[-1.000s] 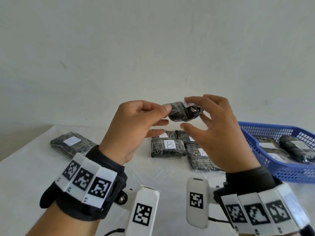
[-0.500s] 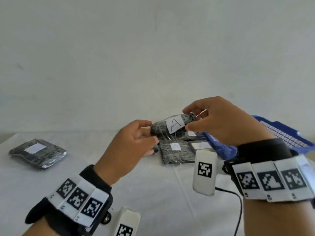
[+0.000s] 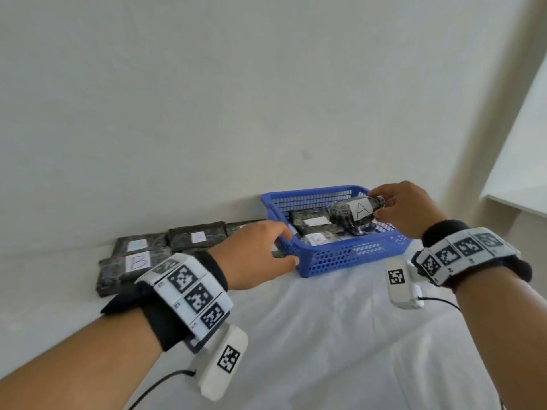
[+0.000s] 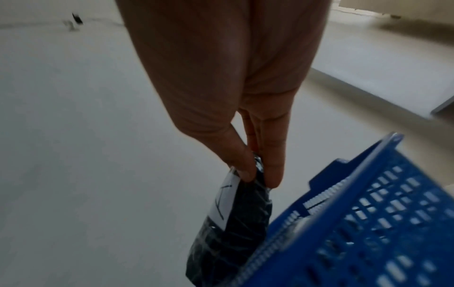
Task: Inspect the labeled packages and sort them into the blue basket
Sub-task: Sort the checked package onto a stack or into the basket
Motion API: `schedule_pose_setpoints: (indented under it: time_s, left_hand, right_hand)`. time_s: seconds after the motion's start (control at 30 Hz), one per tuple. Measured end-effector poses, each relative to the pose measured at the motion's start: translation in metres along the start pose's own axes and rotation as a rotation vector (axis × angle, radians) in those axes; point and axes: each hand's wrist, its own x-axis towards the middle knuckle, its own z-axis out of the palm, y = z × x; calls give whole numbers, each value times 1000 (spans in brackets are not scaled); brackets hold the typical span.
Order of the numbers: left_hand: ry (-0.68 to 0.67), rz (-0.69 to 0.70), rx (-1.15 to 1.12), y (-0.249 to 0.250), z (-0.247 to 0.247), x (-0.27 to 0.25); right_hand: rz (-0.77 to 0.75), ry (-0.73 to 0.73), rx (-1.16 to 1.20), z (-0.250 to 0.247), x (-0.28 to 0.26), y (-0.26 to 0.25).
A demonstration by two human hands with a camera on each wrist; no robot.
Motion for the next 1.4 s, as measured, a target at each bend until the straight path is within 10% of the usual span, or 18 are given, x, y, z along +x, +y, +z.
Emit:
schedule_pose_setpoints:
  time_s: [0.43, 0.87, 1.13, 1.4]
  left_hand:
    - [-123, -30, 258, -1, 40, 91]
    - [-138, -45, 166, -3, 47, 91]
    - [270, -192, 75, -47, -12, 44]
    - [459, -561, 102, -148, -117, -118]
  right_hand:
    - [70, -208, -575, 9, 44, 37]
    - [108, -355, -565, 41, 36, 5]
    - [-149, -307, -246, 83, -9, -144]
    - [-384, -438, 51, 153, -100, -336]
